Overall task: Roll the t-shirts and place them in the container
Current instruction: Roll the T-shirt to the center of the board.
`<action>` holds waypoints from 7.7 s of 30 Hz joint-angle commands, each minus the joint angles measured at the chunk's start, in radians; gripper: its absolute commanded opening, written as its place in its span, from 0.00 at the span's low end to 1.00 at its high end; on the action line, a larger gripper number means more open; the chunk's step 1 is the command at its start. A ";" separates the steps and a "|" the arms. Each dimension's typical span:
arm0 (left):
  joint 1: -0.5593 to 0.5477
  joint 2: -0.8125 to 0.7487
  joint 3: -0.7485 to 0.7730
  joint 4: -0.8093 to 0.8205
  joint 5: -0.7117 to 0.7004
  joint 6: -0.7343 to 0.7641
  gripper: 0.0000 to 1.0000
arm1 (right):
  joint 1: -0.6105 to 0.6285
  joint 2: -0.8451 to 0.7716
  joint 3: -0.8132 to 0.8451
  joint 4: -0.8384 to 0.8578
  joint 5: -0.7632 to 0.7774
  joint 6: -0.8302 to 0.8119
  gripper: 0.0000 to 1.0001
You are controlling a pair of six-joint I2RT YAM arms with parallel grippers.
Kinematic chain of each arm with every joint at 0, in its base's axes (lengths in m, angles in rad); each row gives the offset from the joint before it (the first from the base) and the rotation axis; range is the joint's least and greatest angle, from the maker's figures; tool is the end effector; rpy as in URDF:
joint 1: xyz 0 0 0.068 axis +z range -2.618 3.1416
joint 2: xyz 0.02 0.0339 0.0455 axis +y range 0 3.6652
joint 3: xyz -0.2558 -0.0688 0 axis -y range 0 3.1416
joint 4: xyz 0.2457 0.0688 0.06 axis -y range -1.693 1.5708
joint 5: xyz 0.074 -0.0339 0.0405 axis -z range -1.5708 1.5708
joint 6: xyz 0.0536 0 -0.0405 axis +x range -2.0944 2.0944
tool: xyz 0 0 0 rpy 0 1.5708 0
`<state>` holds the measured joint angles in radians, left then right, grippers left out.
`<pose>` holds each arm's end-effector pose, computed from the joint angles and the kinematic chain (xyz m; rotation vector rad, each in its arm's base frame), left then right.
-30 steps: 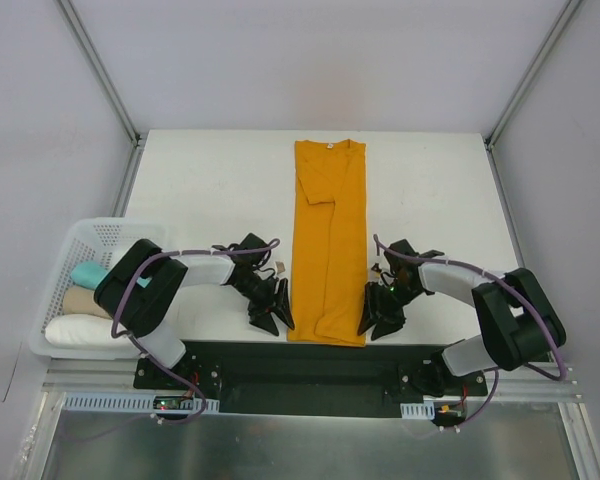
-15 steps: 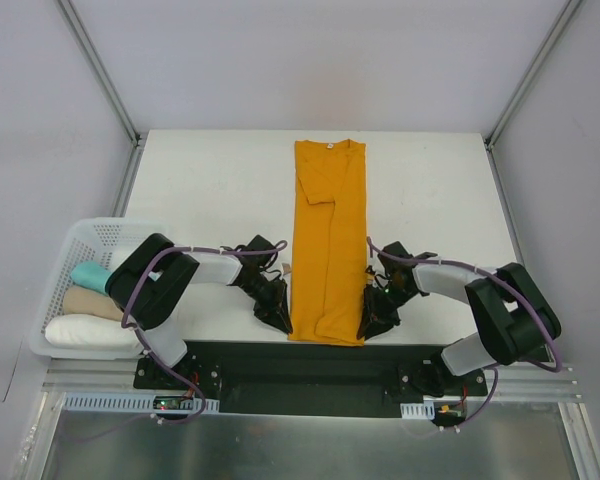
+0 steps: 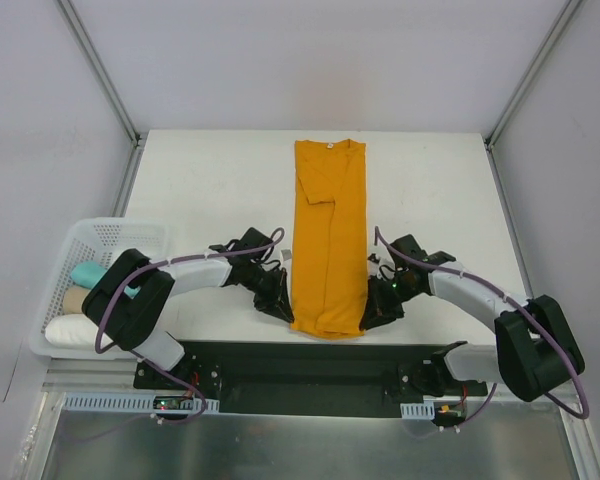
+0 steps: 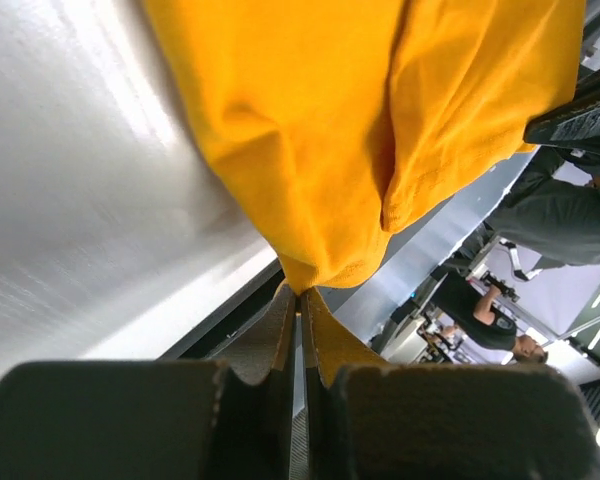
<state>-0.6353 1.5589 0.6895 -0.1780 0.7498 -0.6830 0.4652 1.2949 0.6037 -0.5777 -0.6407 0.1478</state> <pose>0.2020 -0.1943 0.1222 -0.2264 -2.7837 1.3196 0.1757 0.1240 0.1376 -0.5968 2.8123 1.0400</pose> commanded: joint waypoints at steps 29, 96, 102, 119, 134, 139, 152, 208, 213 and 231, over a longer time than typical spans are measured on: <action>0.135 0.090 0.228 -0.121 -0.012 0.128 0.00 | -0.108 0.148 0.275 -0.042 0.091 -0.125 0.05; -0.274 0.052 0.175 -0.013 -0.328 1.498 0.04 | -0.070 -0.236 0.142 0.260 0.327 -0.925 0.67; -0.129 0.202 0.454 -0.215 0.040 1.219 0.01 | 0.137 -0.431 -0.039 0.318 0.345 -1.129 0.73; 0.002 0.349 0.545 -0.259 0.315 1.131 0.00 | 0.286 -0.264 -0.117 0.469 0.363 -1.254 0.74; 0.082 0.313 0.517 -0.276 0.294 1.178 0.38 | 0.294 -0.019 -0.070 0.612 0.472 -1.297 0.21; 0.085 0.029 0.277 -0.050 0.105 1.131 0.57 | 0.265 0.015 -0.015 0.521 0.428 -1.257 0.12; -0.164 -0.238 -0.120 0.485 -0.287 1.338 0.71 | 0.188 0.122 0.100 0.342 0.320 -1.176 0.10; -0.123 0.096 0.341 -0.307 0.095 1.321 0.00 | 0.089 0.124 0.246 -0.240 -0.013 -1.172 0.04; -0.076 0.234 0.442 -0.396 0.152 1.303 0.00 | 0.014 0.268 0.335 -0.353 -0.077 -1.234 0.03; 0.057 0.498 0.597 -0.388 0.250 1.085 0.00 | -0.138 0.803 0.741 -0.723 -0.211 -1.383 0.01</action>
<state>-0.6235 2.0224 1.2728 -0.5125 0.9882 0.4835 0.3386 2.0590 1.2552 -1.1351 -0.7822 -1.1240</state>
